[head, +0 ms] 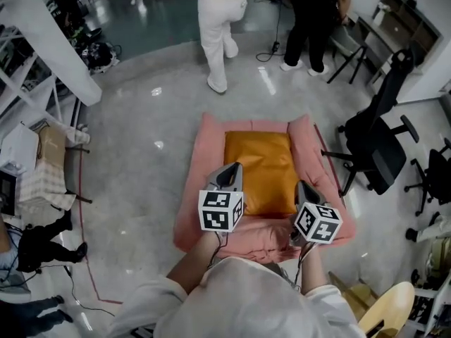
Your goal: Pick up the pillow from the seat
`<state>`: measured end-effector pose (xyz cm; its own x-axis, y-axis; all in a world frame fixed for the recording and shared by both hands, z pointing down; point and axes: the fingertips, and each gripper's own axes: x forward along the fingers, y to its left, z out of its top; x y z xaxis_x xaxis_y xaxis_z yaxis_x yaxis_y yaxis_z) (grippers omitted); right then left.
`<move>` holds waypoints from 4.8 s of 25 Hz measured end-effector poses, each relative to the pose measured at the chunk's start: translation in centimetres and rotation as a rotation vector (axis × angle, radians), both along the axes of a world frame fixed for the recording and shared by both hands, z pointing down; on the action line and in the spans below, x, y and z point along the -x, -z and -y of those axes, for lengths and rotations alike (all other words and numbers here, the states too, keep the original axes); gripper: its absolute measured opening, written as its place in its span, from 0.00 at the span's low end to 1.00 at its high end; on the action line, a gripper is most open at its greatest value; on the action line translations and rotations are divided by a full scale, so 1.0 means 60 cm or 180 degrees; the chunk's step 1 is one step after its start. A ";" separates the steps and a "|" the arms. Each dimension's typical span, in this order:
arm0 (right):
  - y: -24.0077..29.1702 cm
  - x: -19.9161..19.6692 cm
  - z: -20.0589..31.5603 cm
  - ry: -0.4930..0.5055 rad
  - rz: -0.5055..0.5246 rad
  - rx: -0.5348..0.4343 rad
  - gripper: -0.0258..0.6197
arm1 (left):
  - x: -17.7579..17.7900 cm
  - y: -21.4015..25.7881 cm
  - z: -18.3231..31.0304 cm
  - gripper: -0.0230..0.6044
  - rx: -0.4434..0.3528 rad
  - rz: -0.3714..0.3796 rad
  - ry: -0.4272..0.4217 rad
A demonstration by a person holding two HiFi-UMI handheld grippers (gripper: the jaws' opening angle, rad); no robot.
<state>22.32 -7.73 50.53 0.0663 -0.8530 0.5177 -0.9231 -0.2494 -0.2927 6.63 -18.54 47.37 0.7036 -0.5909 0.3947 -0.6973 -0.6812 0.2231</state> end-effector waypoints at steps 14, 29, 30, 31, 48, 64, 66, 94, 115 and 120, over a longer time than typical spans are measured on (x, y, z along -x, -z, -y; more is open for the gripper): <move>-0.074 -0.089 0.085 0.0128 -0.0021 0.0301 0.09 | -0.039 -0.073 0.080 0.05 0.0242 0.0187 0.0052; -0.283 -0.137 0.180 0.0383 0.0332 0.0804 0.19 | -0.110 -0.299 0.168 0.26 0.0896 0.0552 0.0050; -0.296 -0.138 0.182 0.0397 0.0351 0.0839 0.20 | -0.111 -0.318 0.168 0.28 0.0976 0.0573 0.0043; -0.310 -0.139 0.184 0.0410 0.0368 0.0871 0.21 | -0.112 -0.336 0.167 0.30 0.1051 0.0590 0.0040; -0.476 -0.144 0.202 0.0651 0.0506 0.1278 0.44 | -0.068 -0.540 0.164 0.55 0.1724 0.0989 0.0291; -0.587 -0.140 0.184 0.0879 0.0749 0.1803 0.42 | -0.099 -0.650 0.127 0.54 0.2207 0.1468 0.0075; -0.588 -0.142 0.187 0.0896 0.0764 0.1804 0.38 | -0.103 -0.649 0.128 0.47 0.2182 0.1487 0.0031; -0.402 -0.111 0.216 0.0890 0.0440 0.1290 0.10 | -0.078 -0.463 0.151 0.10 0.2045 0.0736 0.0073; -0.084 -0.073 0.206 0.0912 0.0012 0.0303 0.09 | -0.017 -0.142 0.134 0.10 0.1289 0.0115 0.0225; 0.004 -0.019 0.226 0.1053 -0.0095 -0.0001 0.09 | 0.045 -0.049 0.140 0.10 0.1016 -0.0056 0.0373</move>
<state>23.48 -21.28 50.29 -0.1991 -0.8310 0.5194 -0.9622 0.0653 -0.2643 3.96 -26.91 50.31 0.6466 -0.5168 0.5612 -0.7608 -0.4905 0.4250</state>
